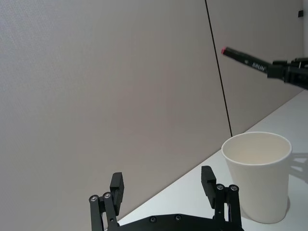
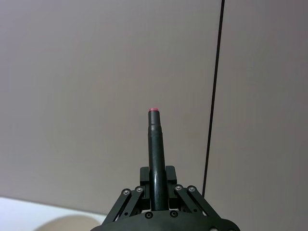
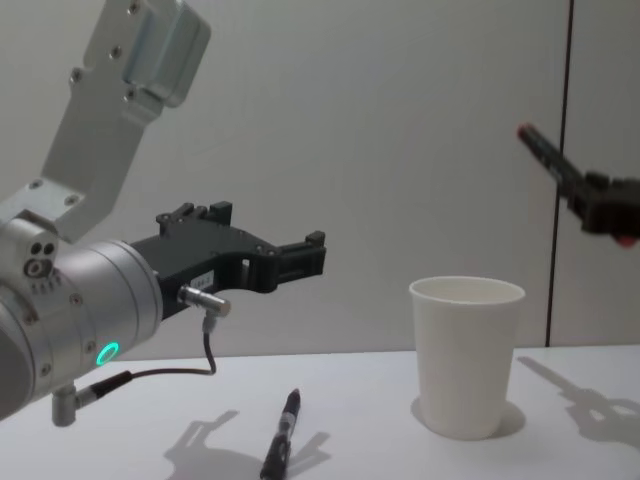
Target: Place the pen into the pen holder.
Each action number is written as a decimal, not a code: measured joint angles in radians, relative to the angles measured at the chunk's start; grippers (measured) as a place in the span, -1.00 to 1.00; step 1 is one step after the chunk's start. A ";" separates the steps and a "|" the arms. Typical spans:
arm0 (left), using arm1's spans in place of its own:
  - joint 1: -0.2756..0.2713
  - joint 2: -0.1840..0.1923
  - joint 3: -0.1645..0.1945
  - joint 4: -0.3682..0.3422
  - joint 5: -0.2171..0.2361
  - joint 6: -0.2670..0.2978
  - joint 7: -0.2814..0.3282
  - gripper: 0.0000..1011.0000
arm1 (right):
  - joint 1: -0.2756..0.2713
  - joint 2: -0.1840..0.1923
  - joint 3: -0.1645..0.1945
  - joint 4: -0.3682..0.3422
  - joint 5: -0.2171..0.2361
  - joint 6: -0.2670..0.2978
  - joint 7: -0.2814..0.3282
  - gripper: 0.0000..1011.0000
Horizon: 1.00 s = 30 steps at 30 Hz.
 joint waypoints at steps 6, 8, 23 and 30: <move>0.000 0.000 0.000 0.000 0.000 0.000 0.000 0.98 | 0.016 -0.005 0.005 -0.006 0.014 -0.084 0.022 -0.64; 0.000 0.000 0.000 0.000 0.000 0.000 0.000 0.98 | 0.021 -0.007 0.005 -0.002 0.016 -0.104 0.030 -0.64; 0.000 0.000 0.000 0.000 0.000 0.000 0.000 0.98 | 0.085 -0.051 -0.022 0.081 0.009 -0.221 0.123 -0.64; 0.000 0.000 0.000 0.000 0.000 0.000 0.000 0.98 | 0.105 -0.068 -0.034 0.119 -0.002 -0.249 0.156 -0.64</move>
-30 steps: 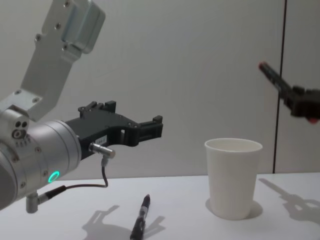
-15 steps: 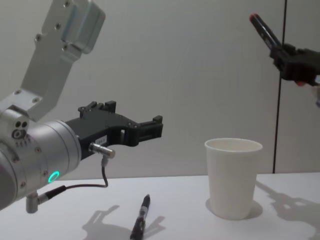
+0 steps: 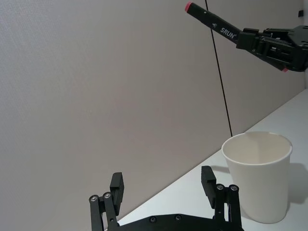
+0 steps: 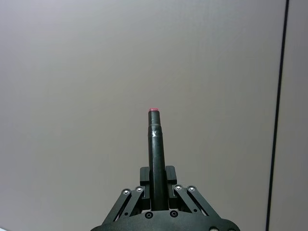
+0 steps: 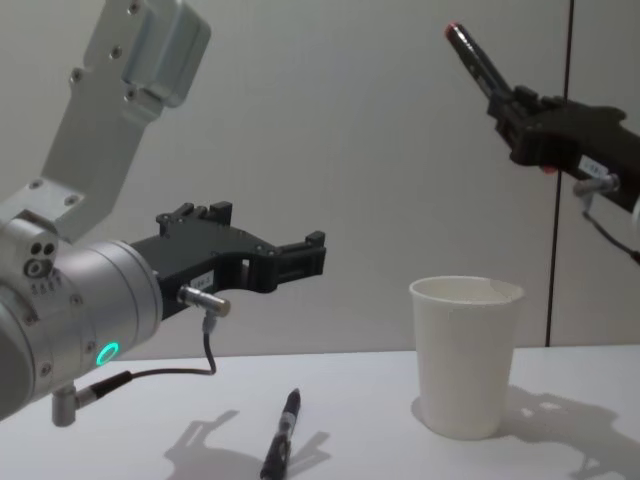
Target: Place the pen into the pen holder.
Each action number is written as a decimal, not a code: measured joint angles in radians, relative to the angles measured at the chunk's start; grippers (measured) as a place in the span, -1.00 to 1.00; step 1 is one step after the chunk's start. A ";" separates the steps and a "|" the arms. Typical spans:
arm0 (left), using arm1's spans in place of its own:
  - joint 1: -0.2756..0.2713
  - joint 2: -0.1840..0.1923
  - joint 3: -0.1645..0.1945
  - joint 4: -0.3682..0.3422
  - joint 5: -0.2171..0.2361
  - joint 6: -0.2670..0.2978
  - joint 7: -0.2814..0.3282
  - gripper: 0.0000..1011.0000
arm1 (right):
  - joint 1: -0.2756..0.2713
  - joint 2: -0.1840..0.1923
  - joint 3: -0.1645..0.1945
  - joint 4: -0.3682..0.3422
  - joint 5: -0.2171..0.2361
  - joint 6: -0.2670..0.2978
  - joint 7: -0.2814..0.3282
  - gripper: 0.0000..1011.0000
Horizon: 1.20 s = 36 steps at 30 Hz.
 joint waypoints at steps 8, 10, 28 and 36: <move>0.000 0.000 0.000 0.000 0.000 0.000 0.000 0.98 | 0.018 -0.014 -0.011 0.040 -0.021 -0.035 0.024 -0.64; 0.000 0.000 0.000 0.000 0.000 0.000 0.000 0.98 | 0.020 -0.015 -0.012 0.045 -0.025 -0.039 0.026 -0.64; 0.000 0.000 0.000 0.000 0.000 0.000 0.000 0.98 | 0.028 -0.024 -0.024 0.106 -0.074 -0.084 0.042 -0.64; 0.000 0.000 0.000 0.000 0.000 0.000 0.000 0.98 | 0.027 -0.026 -0.028 0.129 -0.084 -0.093 0.047 -0.64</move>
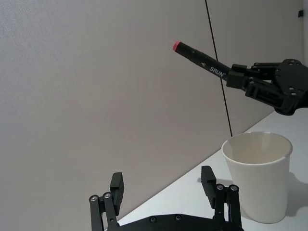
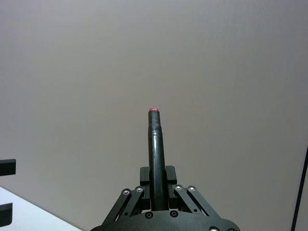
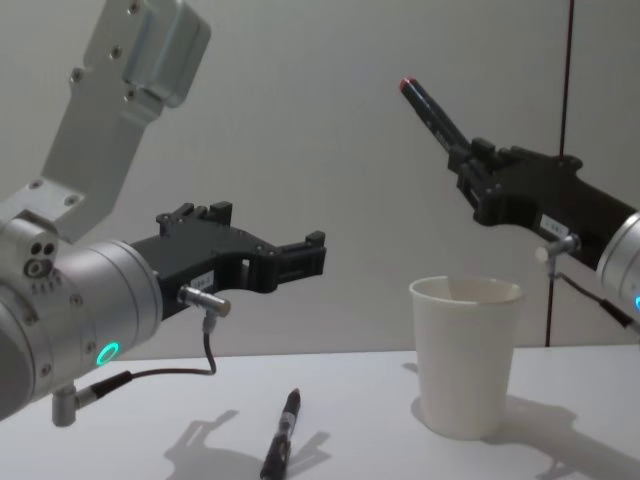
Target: Place the pen into the pen holder.
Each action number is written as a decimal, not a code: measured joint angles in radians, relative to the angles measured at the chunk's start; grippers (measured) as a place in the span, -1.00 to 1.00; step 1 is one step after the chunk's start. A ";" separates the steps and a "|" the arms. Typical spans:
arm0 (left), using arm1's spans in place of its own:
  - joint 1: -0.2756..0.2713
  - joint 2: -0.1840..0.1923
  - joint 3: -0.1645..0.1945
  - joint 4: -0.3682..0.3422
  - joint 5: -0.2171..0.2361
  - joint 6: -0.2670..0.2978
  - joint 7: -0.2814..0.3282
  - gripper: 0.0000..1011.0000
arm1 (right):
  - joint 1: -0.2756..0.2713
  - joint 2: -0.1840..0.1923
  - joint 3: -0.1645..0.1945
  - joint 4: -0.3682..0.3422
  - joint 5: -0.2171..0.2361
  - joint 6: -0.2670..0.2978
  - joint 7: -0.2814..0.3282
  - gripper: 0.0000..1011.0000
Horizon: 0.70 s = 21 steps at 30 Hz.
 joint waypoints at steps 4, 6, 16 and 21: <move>0.000 0.000 0.000 0.000 0.000 0.000 0.000 0.98 | 0.001 -0.003 -0.003 0.013 -0.004 -0.004 0.003 -0.64; 0.000 0.000 0.000 0.000 0.000 0.000 0.000 0.98 | 0.003 -0.004 -0.004 0.021 -0.007 -0.005 0.005 -0.64; 0.000 0.000 0.000 0.000 0.000 0.000 0.000 0.98 | 0.016 -0.014 -0.011 0.060 -0.015 -0.015 0.010 -0.64; 0.000 0.000 0.000 0.000 0.000 0.000 0.000 0.98 | 0.024 -0.020 -0.014 0.083 -0.019 -0.021 0.013 -0.64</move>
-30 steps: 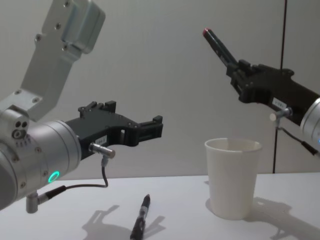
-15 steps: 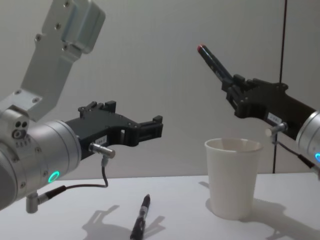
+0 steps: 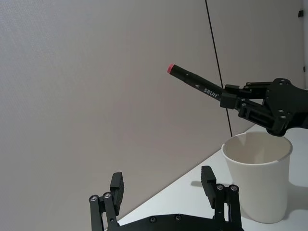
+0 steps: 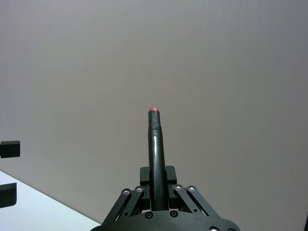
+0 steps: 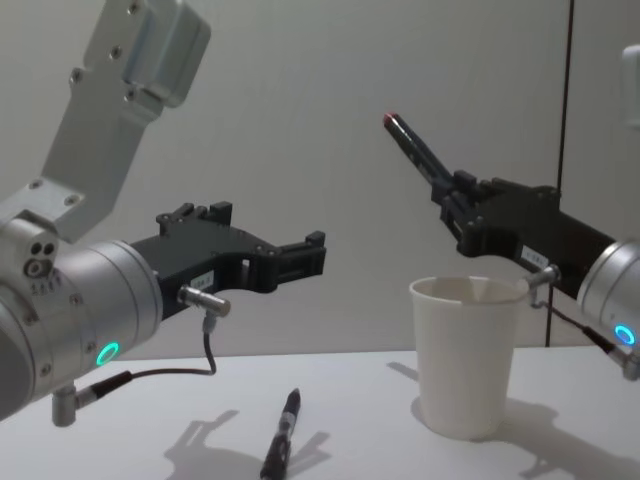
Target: Place the pen into the pen holder.
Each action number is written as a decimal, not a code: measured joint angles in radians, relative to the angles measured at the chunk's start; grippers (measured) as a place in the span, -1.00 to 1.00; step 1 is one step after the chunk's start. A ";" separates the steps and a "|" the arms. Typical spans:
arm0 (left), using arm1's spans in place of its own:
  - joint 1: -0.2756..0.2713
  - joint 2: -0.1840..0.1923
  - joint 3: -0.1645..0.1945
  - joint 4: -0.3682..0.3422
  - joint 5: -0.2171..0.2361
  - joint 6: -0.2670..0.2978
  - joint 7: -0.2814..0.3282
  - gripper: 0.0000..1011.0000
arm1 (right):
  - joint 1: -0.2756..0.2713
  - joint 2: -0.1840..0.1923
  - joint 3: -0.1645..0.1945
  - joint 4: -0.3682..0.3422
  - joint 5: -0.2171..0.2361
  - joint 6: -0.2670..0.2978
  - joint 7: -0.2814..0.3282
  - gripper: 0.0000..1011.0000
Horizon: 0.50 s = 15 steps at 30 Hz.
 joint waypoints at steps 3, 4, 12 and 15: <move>0.000 0.000 0.000 0.000 0.000 0.000 0.000 0.98 | 0.003 -0.002 -0.001 0.008 -0.002 -0.003 0.001 -0.64; 0.000 0.000 0.000 0.000 0.000 0.000 0.000 0.98 | 0.004 -0.003 -0.002 0.011 -0.002 -0.003 0.002 -0.64; 0.000 0.000 0.000 0.000 0.000 0.000 0.000 0.98 | 0.011 -0.008 -0.007 0.036 -0.007 -0.008 0.006 -0.64; 0.000 0.000 0.000 0.000 0.000 0.000 0.000 0.98 | 0.012 -0.009 -0.008 0.041 -0.008 -0.009 0.007 -0.64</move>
